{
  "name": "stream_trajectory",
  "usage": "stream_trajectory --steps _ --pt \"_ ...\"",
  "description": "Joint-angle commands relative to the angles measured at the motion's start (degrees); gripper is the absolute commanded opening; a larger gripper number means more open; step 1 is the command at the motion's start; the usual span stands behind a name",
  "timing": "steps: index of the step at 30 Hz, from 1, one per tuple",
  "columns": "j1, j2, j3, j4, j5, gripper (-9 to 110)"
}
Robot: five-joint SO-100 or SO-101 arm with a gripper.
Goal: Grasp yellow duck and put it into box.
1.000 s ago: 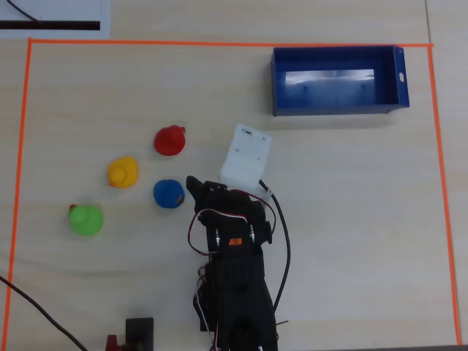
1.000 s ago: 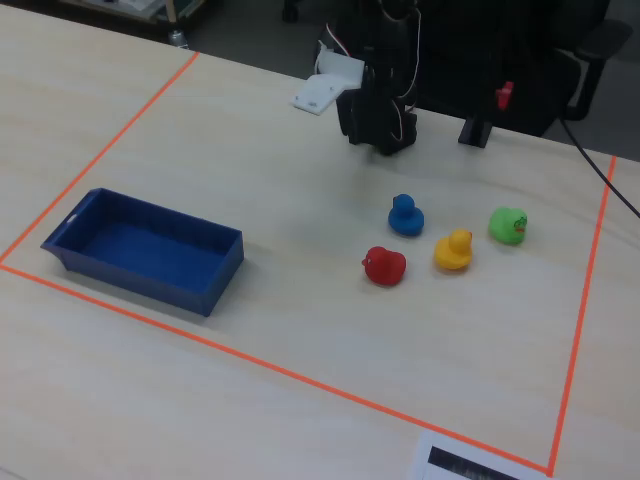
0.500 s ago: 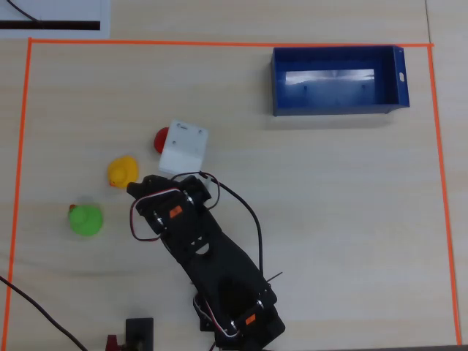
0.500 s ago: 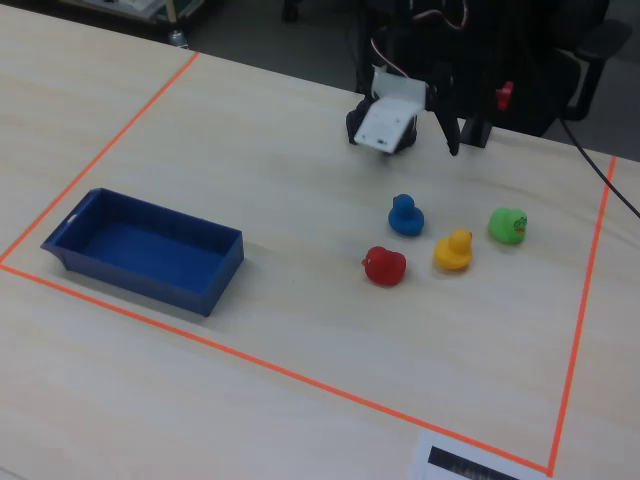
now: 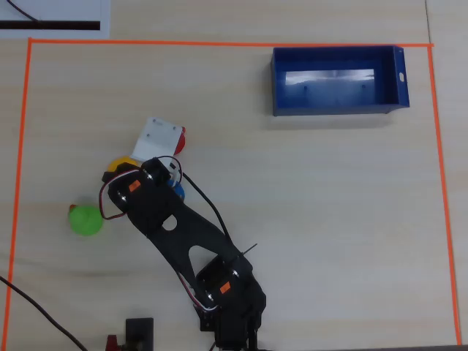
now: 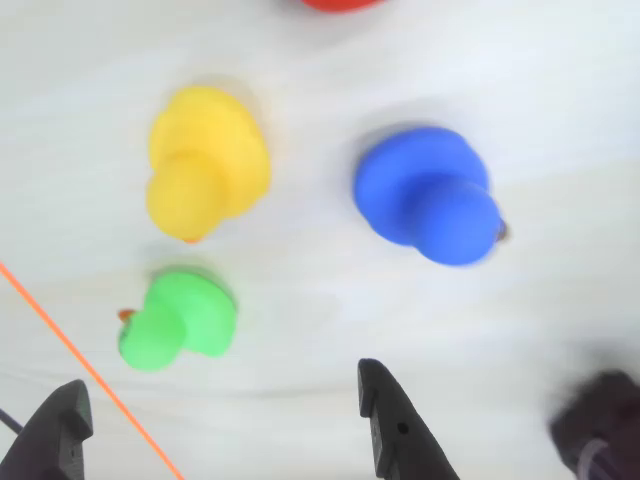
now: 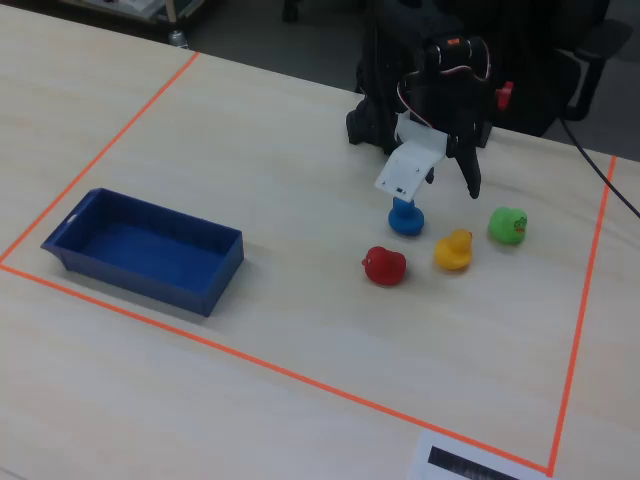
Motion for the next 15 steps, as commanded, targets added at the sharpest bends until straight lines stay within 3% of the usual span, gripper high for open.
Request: stream_trajectory --steps 1,15 --pt "-1.05 -0.88 -2.02 -2.64 1.05 36" --pt "-2.81 -8.96 -0.88 -10.9 4.39 36"
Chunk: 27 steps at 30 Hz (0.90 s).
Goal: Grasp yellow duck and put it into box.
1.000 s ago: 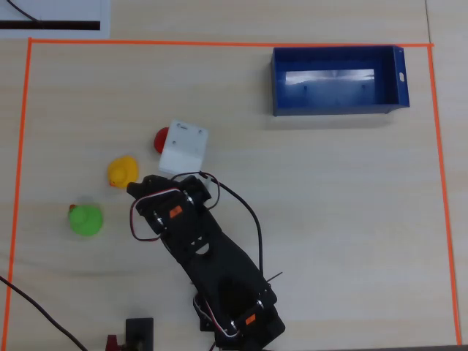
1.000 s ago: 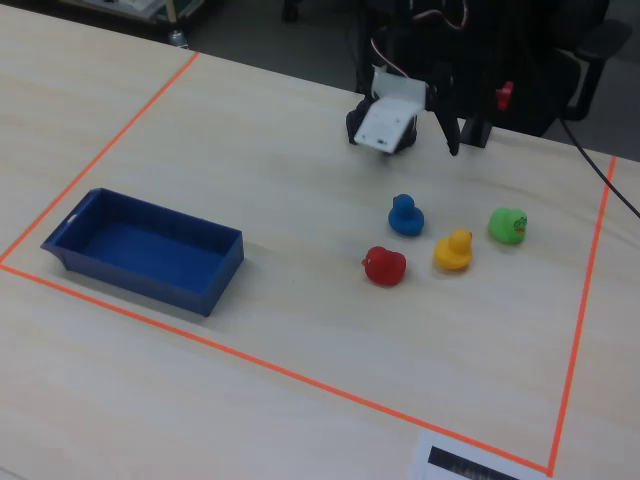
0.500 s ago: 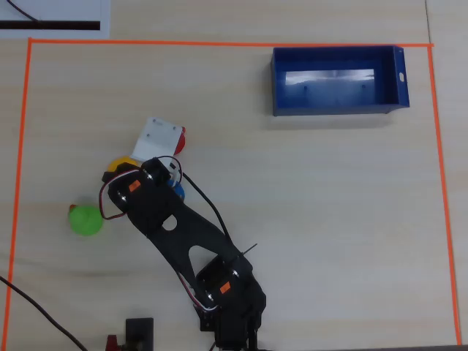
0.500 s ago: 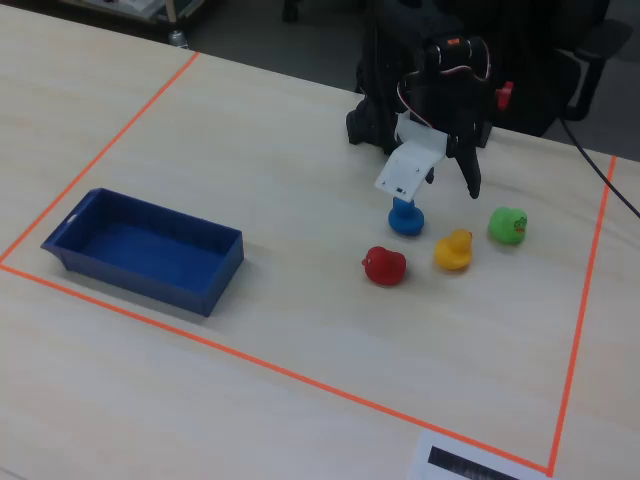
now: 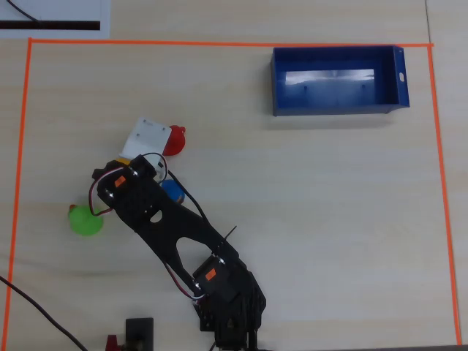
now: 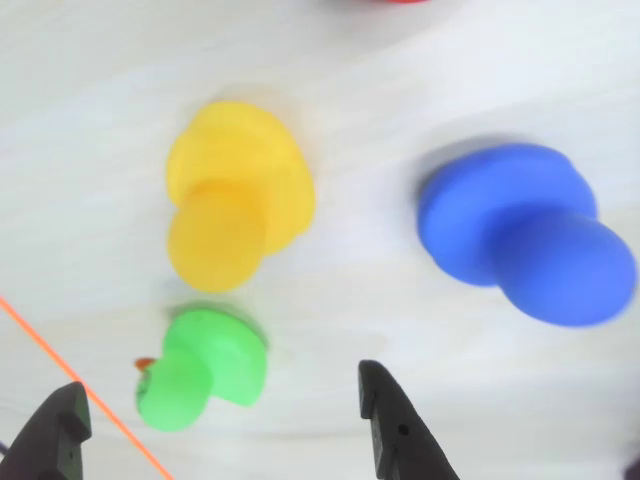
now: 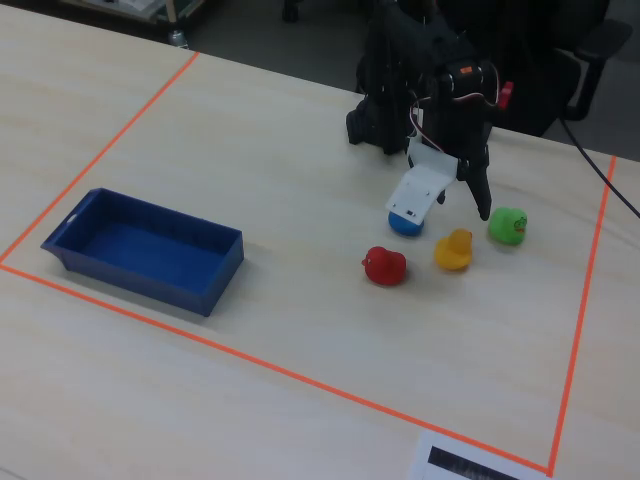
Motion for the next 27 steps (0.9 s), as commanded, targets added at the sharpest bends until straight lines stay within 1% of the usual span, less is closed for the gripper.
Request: stream_trajectory --steps 1,17,27 --pt "-0.18 -0.44 -0.62 -2.64 0.09 36" --pt "-1.23 -6.68 3.96 -13.1 0.97 35" --pt "-1.23 -9.76 2.9 -17.31 1.49 35"
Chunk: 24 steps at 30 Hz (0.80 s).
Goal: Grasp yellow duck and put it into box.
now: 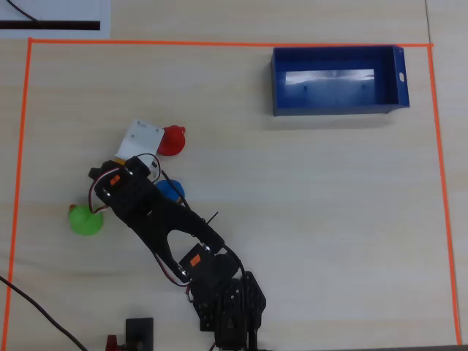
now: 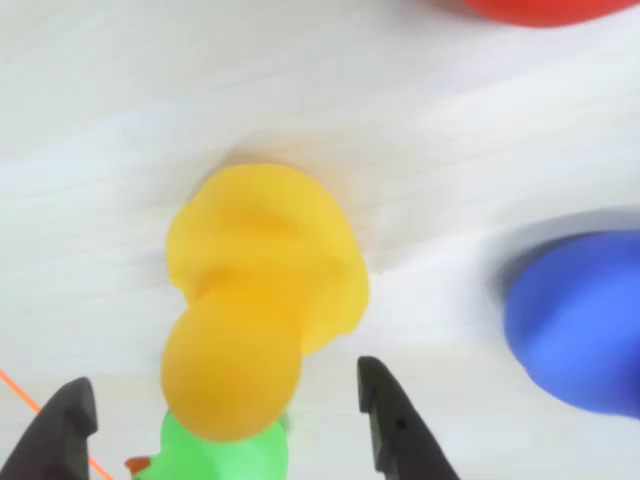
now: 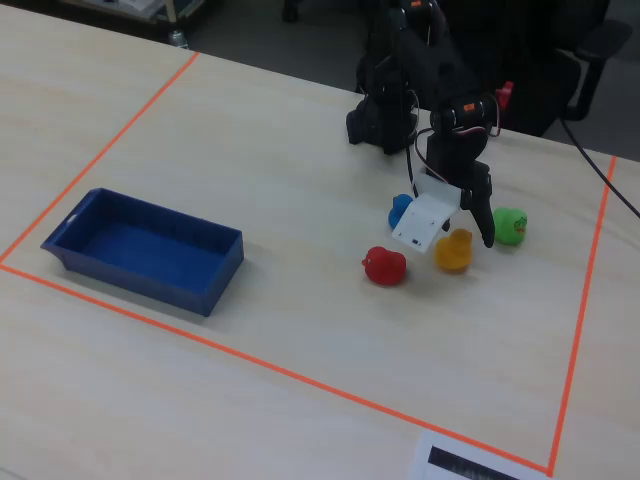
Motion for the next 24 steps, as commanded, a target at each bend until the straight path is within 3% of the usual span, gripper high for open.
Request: stream_trajectory --steps 1,20,21,24 --pt "-0.09 -0.44 -1.32 -2.46 0.44 35" --pt "4.83 -5.01 1.67 -13.54 -6.33 35" --pt "5.1 -5.19 1.58 -13.71 -6.42 32" --pt "5.27 -5.45 1.76 -14.41 -5.54 2"
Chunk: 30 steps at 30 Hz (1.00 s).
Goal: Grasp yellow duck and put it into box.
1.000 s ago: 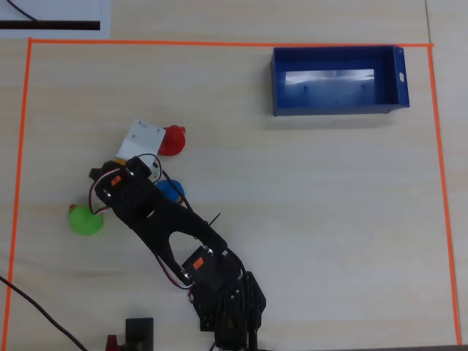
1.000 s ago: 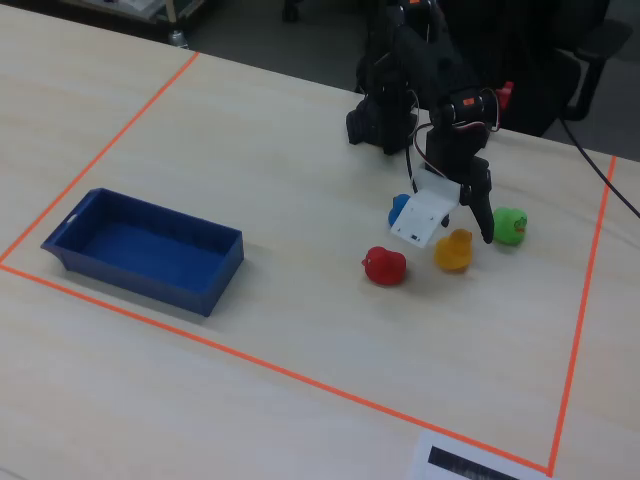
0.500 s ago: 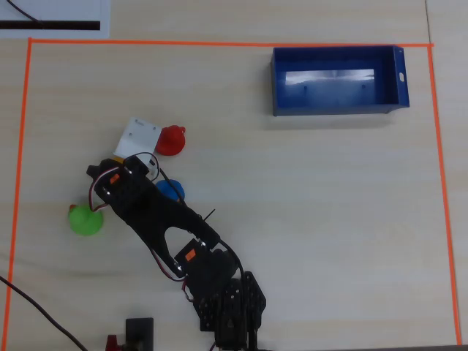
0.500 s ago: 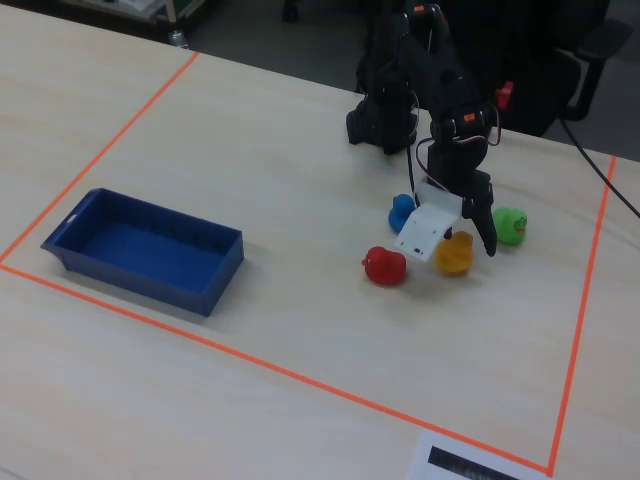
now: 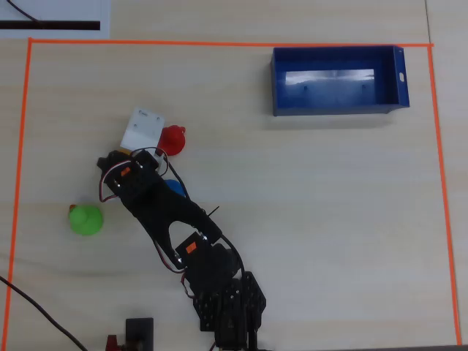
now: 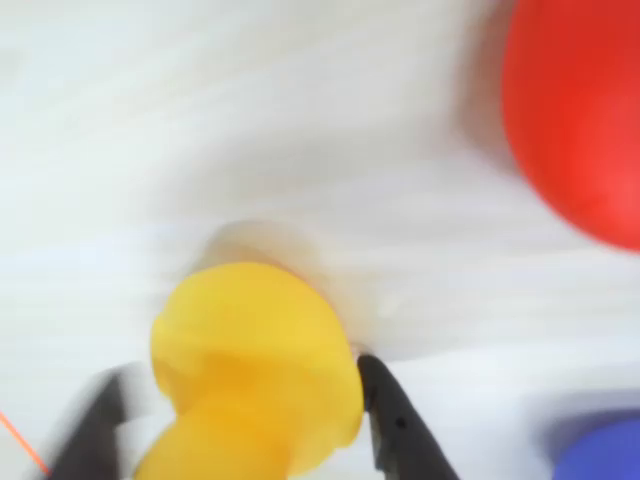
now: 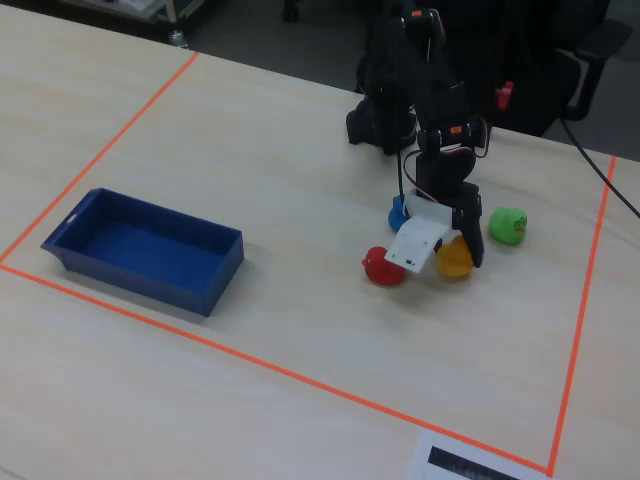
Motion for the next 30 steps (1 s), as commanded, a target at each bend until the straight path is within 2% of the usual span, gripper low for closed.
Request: stream_trajectory --steps 1,6,10,15,19,22,25,30 --pt "0.7 0.18 -0.09 -1.14 0.88 0" --pt "1.05 2.02 0.62 1.05 1.05 0" --pt "4.83 11.6 -3.08 11.07 0.35 0" --pt "18.19 24.43 -20.92 27.77 -6.59 0" --pt "32.43 25.4 -33.4 31.38 -14.06 0" --pt "43.24 23.73 -34.37 24.79 -20.39 0" --pt "52.65 22.06 -28.04 9.93 -24.79 0" --pt "60.03 18.98 -13.62 -12.48 -30.41 0"
